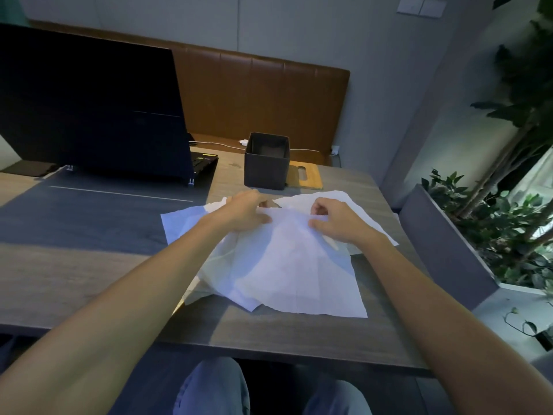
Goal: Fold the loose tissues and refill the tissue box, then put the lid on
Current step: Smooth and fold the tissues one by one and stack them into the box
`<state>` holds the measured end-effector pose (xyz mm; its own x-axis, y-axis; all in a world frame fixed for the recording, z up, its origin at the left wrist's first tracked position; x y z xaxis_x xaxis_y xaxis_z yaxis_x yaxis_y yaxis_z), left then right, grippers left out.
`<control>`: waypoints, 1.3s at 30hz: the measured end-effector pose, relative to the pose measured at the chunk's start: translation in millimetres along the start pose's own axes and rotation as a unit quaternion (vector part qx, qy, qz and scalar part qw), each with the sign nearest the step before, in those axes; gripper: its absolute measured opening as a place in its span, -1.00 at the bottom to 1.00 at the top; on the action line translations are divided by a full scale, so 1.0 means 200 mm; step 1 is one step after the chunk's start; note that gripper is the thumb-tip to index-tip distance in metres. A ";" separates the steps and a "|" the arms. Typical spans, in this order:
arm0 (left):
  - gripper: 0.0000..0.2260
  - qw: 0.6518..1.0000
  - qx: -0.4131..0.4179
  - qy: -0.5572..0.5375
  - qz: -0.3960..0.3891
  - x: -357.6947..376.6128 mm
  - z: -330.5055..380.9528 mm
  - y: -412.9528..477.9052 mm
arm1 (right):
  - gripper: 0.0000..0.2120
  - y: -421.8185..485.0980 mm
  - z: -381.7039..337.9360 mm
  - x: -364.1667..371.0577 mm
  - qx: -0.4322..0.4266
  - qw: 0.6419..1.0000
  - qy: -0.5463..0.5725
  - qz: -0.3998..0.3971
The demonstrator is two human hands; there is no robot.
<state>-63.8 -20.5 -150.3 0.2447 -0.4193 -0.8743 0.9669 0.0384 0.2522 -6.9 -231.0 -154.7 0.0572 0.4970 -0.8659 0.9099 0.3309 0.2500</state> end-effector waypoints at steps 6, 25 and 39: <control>-0.73 0.993 0.014 -0.034 0.112 -0.13 0.06 -0.05 | -0.82 -0.01 -0.06 -0.09 -0.019 0.999 0.044 0.003; -0.88 0.987 0.144 -0.045 -0.046 -0.12 0.09 -0.57 | -0.92 -0.51 -0.19 -0.12 -0.157 0.976 0.012 -0.152; -0.71 0.997 0.036 0.038 -0.063 0.05 0.08 -0.37 | -0.80 -0.33 -0.08 0.03 -0.047 0.994 -0.031 -0.092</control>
<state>-134.0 -42.0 -171.2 0.1290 -0.3471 -0.9289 0.9832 -0.0771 0.1653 -73.6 -237.5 -170.0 -0.0783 0.3718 -0.9250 0.8653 0.4862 0.1222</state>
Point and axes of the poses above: each hand's wrist, its own y-axis towards the middle knuckle, its own x-axis out of the palm, z = x × y, the point moved 5 cm from there along y, towards the middle knuckle, and after that the axes turned 13 degrees about z, right-handed, at the moved point
